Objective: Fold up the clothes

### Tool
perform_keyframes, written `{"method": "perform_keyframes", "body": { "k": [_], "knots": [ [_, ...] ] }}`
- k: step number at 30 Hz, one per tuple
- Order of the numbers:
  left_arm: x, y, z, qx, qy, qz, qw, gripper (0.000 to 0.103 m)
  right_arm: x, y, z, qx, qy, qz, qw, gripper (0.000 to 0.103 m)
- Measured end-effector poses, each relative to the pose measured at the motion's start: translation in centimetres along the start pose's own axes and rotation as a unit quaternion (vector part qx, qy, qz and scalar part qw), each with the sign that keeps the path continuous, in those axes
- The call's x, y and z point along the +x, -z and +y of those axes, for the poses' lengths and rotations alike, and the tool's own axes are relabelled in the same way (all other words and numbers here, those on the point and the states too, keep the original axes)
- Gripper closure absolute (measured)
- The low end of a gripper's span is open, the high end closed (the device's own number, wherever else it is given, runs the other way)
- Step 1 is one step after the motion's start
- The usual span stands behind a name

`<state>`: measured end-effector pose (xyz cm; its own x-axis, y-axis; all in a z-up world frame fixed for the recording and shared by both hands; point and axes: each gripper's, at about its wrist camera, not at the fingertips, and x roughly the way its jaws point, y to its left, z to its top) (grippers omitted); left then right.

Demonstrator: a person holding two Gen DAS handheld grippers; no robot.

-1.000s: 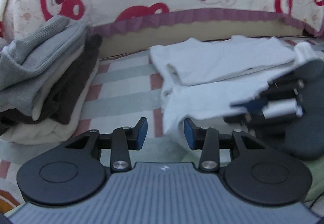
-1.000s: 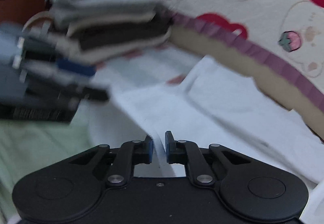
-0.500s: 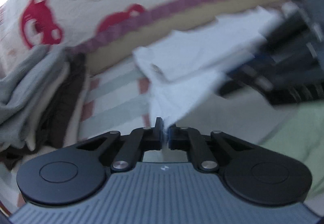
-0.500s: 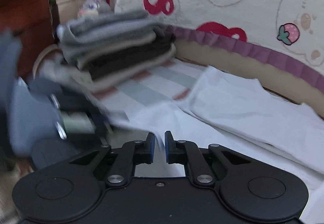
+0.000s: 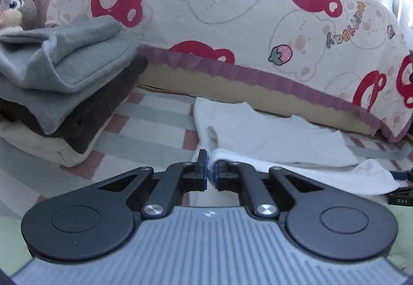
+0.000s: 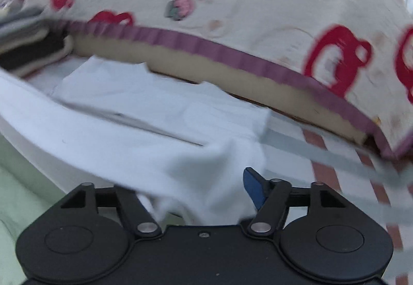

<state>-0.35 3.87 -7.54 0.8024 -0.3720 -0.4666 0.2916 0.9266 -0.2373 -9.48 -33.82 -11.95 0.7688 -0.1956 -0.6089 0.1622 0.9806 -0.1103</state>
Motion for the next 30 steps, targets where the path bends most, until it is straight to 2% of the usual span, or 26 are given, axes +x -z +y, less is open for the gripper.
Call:
{"method": "perform_keyframes", "body": {
  "k": [2,4,8,10,12,13,14,17,18,19,21,22,23,24,25,26,27,28,30],
  "knots": [
    [-0.2,-0.1,0.4,-0.011,-0.004,-0.006,0.9999,0.098,-0.8,0.1,-1.7,0.072,-0.052,-0.015,0.996,0.030],
    [-0.3,-0.1,0.9,-0.027,-0.012,-0.010,0.9995,0.098,-1.2,0.4,-3.3,0.142,-0.117,-0.024,0.983,0.027],
    [-0.3,0.2,2.6,-0.072,-0.023,-0.001,0.9971,0.098,-0.8,0.8,-4.8,0.216,-0.180,-0.027,0.959,0.027],
    [0.0,0.3,2.6,-0.067,-0.038,0.003,0.9970,0.098,0.0,1.3,-5.2,0.256,-0.237,-0.001,0.937,0.026],
    [0.3,0.5,2.7,-0.063,-0.051,0.012,0.9966,0.098,1.3,2.1,-5.6,0.295,-0.303,0.044,0.905,0.026],
    [0.7,0.6,2.9,-0.063,-0.056,0.022,0.9962,0.098,1.5,2.4,-5.2,0.289,-0.307,0.067,0.904,0.026],
    [1.0,0.8,3.0,-0.063,-0.060,0.032,0.9957,0.098,1.6,2.7,-4.7,0.272,-0.299,0.087,0.910,0.026],
    [1.7,1.3,3.0,-0.056,-0.068,0.056,0.9945,0.098,0.8,2.8,-1.9,0.155,-0.215,0.110,0.958,0.026],
    [1.7,1.4,2.8,-0.048,-0.071,0.057,0.9947,0.098,0.5,2.9,-0.8,0.119,-0.189,0.108,0.969,0.026],
    [1.7,1.4,2.6,-0.039,-0.074,0.055,0.9950,0.098,0.2,2.8,-0.1,0.097,-0.172,0.105,0.975,0.026],
    [1.6,1.4,2.2,-0.026,-0.080,0.047,0.9953,0.098,-0.2,2.7,0.9,0.091,-0.162,0.094,0.978,0.026],
    [1.5,1.4,2.2,-0.025,-0.082,0.045,0.9953,0.098,-0.5,2.6,1.1,0.098,-0.174,0.088,0.976,0.026],
    [1.5,1.4,2.3,-0.027,-0.083,0.045,0.9952,0.097,-0.9,2.4,1.2,0.115,-0.210,0.084,0.967,0.026],
    [1.5,1.3,2.4,-0.028,-0.084,0.044,0.9951,0.097,-1.4,2.1,1.3,0.132,-0.260,0.087,0.952,0.025],
    [1.6,1.4,2.5,-0.030,-0.086,0.048,0.9947,0.097,-2.0,1.7,1.7,0.140,-0.319,0.095,0.933,0.026],
    [1.8,1.5,2.7,-0.033,-0.088,0.054,0.9942,0.097,-2.9,1.4,2.5,0.120,-0.342,0.097,0.927,0.028],
    [1.9,1.6,2.9,-0.034,-0.091,0.060,0.9934,0.097,-4.0,1.1,3.6,0.089,-0.347,0.096,0.929,0.028],
    [2.2,1.7,3.0,-0.033,-0.096,0.067,0.9926,0.097,-4.9,0.9,4.6,0.054,-0.324,0.093,0.940,0.027],
    [2.5,1.9,3.3,-0.036,-0.099,0.075,0.9917,0.097,-5.3,1.1,5.9,0.002,-0.249,0.092,0.964,0.027]
  ]
}}
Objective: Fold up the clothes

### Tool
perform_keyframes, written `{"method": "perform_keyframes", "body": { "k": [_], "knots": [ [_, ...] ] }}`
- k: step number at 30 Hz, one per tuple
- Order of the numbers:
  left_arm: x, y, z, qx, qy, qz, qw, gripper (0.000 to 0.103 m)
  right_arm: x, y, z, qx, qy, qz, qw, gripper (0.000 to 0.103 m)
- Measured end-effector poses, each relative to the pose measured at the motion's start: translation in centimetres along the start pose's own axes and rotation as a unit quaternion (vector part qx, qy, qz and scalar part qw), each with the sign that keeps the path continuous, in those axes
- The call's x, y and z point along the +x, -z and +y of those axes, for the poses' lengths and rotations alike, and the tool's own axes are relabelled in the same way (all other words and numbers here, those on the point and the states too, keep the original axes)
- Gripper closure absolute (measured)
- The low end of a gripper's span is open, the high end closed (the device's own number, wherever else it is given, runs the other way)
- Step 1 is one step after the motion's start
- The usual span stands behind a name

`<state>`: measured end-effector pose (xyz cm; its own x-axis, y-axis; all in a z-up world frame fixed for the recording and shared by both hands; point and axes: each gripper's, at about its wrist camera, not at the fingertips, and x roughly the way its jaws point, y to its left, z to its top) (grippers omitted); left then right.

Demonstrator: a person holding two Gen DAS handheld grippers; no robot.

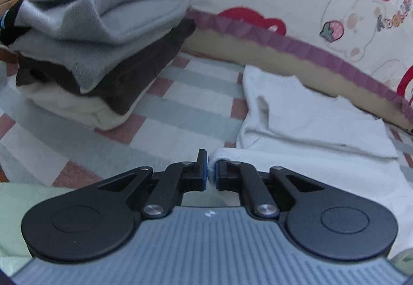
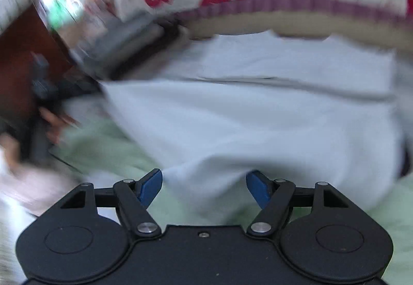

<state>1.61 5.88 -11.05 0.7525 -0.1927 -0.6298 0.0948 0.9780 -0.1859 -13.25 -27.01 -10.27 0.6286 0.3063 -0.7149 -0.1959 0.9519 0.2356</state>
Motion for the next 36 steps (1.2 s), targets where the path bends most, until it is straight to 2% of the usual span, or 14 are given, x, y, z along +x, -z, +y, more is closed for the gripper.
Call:
{"method": "perform_keyframes", "body": {
  "k": [4,10,12,13,15,18,19,21,23,27,31,35,36],
  "knots": [
    [0.1,0.0,-0.1,0.007,-0.003,-0.003,1.0000,0.097,1.5,0.2,-0.3,-0.037,0.140,0.012,0.989,0.027],
    [0.0,0.0,-0.3,0.016,-0.011,-0.013,0.9997,0.096,-0.3,-1.0,-3.0,0.020,0.248,-0.041,0.968,0.027],
    [0.0,0.0,-0.3,0.014,-0.010,-0.015,0.9997,0.096,-1.1,-0.8,-4.2,0.042,0.236,-0.040,0.970,0.027],
    [0.0,0.0,-0.3,0.014,-0.009,-0.015,0.9997,0.096,-1.5,-0.6,-4.4,0.053,0.204,-0.044,0.976,0.027],
    [0.0,0.0,-0.3,0.014,-0.008,-0.017,0.9997,0.097,-2.0,-0.3,-4.3,0.068,0.110,-0.055,0.990,0.027],
    [0.0,-0.1,-0.2,0.010,-0.005,-0.019,0.9998,0.097,-1.3,0.6,-1.4,0.000,0.023,-0.038,0.999,0.027],
    [0.0,-0.1,-0.1,0.007,-0.003,-0.019,0.9998,0.097,-0.8,1.1,0.0,-0.041,0.024,-0.028,0.999,0.027],
    [0.1,-0.1,-0.1,0.005,-0.001,-0.019,0.9998,0.097,1.1,1.9,2.4,-0.118,0.058,-0.010,0.991,0.027],
    [0.0,-0.1,-0.1,0.006,-0.002,-0.020,0.9998,0.097,2.6,2.2,3.8,-0.164,0.086,0.001,0.983,0.027],
    [0.0,-0.1,-0.2,0.008,-0.003,-0.021,0.9997,0.097,3.5,1.6,3.9,-0.184,0.160,-0.011,0.970,0.027],
    [0.0,0.0,-0.3,0.010,-0.004,-0.023,0.9997,0.097,3.8,0.8,3.3,-0.200,0.245,-0.026,0.948,0.028],
    [-0.1,0.0,-0.4,0.010,-0.005,-0.023,0.9997,0.097,2.8,0.6,2.6,-0.211,0.285,-0.033,0.934,0.029],
    [-0.1,0.0,-0.4,0.009,-0.005,-0.023,0.9997,0.096,2.2,0.4,2.2,-0.192,0.280,-0.038,0.940,0.029]
  ]
}}
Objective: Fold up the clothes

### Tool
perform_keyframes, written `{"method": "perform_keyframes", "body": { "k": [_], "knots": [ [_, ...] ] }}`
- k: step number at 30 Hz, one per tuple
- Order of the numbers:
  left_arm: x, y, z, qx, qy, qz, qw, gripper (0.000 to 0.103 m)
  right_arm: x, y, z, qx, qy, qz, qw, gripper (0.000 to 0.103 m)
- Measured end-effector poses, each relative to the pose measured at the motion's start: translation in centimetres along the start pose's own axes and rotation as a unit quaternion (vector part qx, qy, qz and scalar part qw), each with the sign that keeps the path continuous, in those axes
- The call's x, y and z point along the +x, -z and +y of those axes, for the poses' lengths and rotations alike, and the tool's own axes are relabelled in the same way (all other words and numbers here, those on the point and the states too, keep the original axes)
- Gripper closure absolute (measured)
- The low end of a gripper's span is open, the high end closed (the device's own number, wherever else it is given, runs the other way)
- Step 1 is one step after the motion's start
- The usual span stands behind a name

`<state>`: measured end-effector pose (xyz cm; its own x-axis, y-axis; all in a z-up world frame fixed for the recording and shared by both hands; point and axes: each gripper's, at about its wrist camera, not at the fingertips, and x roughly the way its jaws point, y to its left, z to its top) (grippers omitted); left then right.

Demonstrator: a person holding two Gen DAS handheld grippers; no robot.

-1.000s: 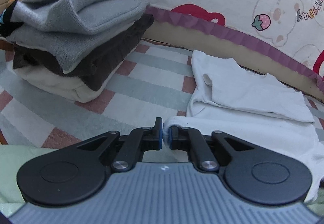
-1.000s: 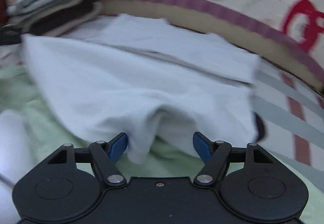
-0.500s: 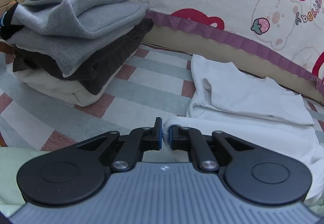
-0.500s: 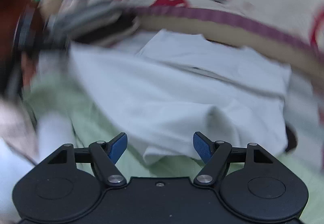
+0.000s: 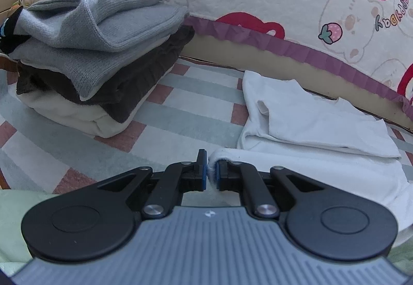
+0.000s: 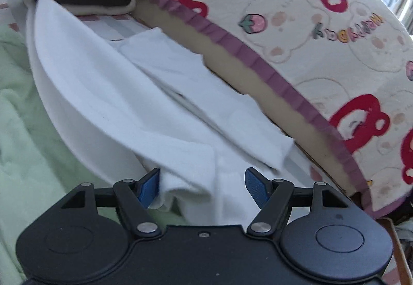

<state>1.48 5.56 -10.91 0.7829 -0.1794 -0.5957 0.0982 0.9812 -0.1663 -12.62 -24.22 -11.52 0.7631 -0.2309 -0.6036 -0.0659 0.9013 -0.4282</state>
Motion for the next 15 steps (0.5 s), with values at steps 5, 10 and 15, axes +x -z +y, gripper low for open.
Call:
{"method": "perform_keyframes", "body": {
  "k": [5,10,15],
  "knots": [
    [0.0,0.0,0.2,-0.004,-0.003,0.002,1.0000,0.096,-0.3,0.5,-5.1,0.187,-0.025,0.019,0.982,0.029],
    [0.0,0.1,0.0,0.003,0.001,0.004,1.0000,0.096,1.7,2.8,-8.7,0.306,-0.033,0.082,0.948,0.028],
    [0.1,0.1,0.1,0.004,-0.010,0.005,0.9999,0.096,1.5,3.9,-6.6,0.279,-0.127,0.165,0.937,0.028]
  ]
}}
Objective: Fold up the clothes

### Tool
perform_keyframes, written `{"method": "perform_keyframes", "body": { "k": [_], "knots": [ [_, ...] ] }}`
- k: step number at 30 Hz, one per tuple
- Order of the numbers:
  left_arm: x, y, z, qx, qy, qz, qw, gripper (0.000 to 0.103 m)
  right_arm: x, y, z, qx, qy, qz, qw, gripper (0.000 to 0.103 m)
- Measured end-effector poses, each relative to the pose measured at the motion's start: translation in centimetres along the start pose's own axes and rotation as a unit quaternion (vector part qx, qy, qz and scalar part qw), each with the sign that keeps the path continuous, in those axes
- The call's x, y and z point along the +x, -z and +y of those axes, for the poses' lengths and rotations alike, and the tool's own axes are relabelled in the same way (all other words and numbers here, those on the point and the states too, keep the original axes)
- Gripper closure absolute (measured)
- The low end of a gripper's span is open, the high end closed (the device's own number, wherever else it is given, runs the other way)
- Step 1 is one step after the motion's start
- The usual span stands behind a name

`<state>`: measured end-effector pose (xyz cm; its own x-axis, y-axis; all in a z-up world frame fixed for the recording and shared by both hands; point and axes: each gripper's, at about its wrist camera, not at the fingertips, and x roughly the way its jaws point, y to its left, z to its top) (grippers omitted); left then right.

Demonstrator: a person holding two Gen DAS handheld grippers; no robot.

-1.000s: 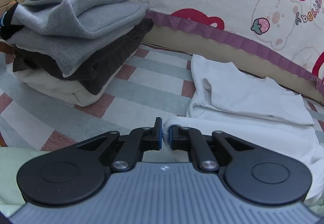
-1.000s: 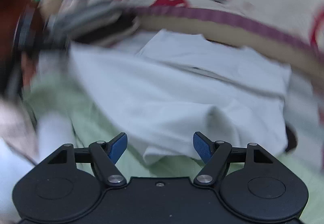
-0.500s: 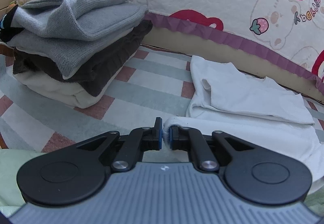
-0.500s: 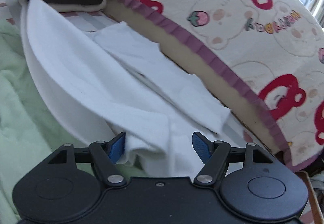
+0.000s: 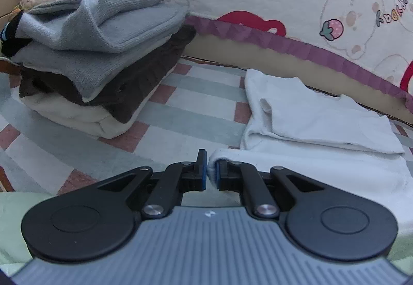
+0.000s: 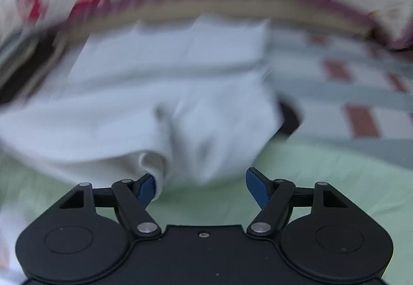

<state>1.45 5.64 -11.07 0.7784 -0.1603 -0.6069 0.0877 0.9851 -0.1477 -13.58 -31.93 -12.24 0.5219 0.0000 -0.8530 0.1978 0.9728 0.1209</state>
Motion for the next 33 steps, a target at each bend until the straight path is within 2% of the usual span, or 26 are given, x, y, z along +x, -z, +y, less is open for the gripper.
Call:
{"method": "perform_keyframes", "body": {
  "k": [3,7,9,11,13,16,18,21,25,29,31,33],
  "knots": [
    [0.3,0.0,0.5,-0.015,-0.001,0.008,0.9998,0.096,-0.8,1.7,1.5,-0.054,-0.018,0.019,0.998,0.027],
    [0.4,0.1,0.6,-0.017,-0.003,0.011,0.9998,0.096,-3.1,2.5,2.3,-0.091,-0.063,-0.046,0.993,0.026],
    [0.4,0.1,0.5,-0.013,-0.004,0.011,0.9999,0.096,-3.6,2.8,3.2,-0.128,-0.056,-0.080,0.987,0.026],
    [0.4,0.1,0.5,-0.011,-0.005,0.011,0.9999,0.096,-3.5,3.0,4.6,-0.188,-0.039,-0.095,0.977,0.026],
    [0.4,0.2,0.5,-0.013,-0.005,0.012,0.9998,0.096,-2.9,3.4,6.4,-0.258,-0.014,-0.097,0.961,0.029],
    [0.5,0.2,0.6,-0.012,-0.006,0.013,0.9998,0.095,-1.8,4.6,9.1,-0.355,0.045,-0.104,0.928,0.031],
    [0.5,0.2,0.6,-0.012,-0.007,0.013,0.9998,0.095,-1.7,4.4,9.9,-0.368,0.077,-0.127,0.918,0.032],
    [0.6,0.2,0.6,-0.010,-0.007,0.013,0.9998,0.095,-1.9,2.9,9.7,-0.354,0.119,-0.162,0.913,0.031],
    [0.6,0.2,0.7,-0.010,-0.007,0.013,0.9999,0.095,-0.3,1.8,8.9,-0.379,0.185,-0.163,0.892,0.032],
    [0.5,0.2,0.7,-0.010,-0.008,0.013,0.9998,0.095,-1.0,0.6,8.6,-0.360,0.177,-0.179,0.898,0.034],
    [0.5,0.2,0.7,-0.009,-0.010,0.013,0.9998,0.094,-2.3,-0.2,7.9,-0.310,0.156,-0.197,0.917,0.034],
    [0.6,0.2,0.8,-0.009,-0.012,0.013,0.9998,0.094,-3.7,-1.5,6.0,-0.229,0.133,-0.207,0.942,0.034]
  ]
}}
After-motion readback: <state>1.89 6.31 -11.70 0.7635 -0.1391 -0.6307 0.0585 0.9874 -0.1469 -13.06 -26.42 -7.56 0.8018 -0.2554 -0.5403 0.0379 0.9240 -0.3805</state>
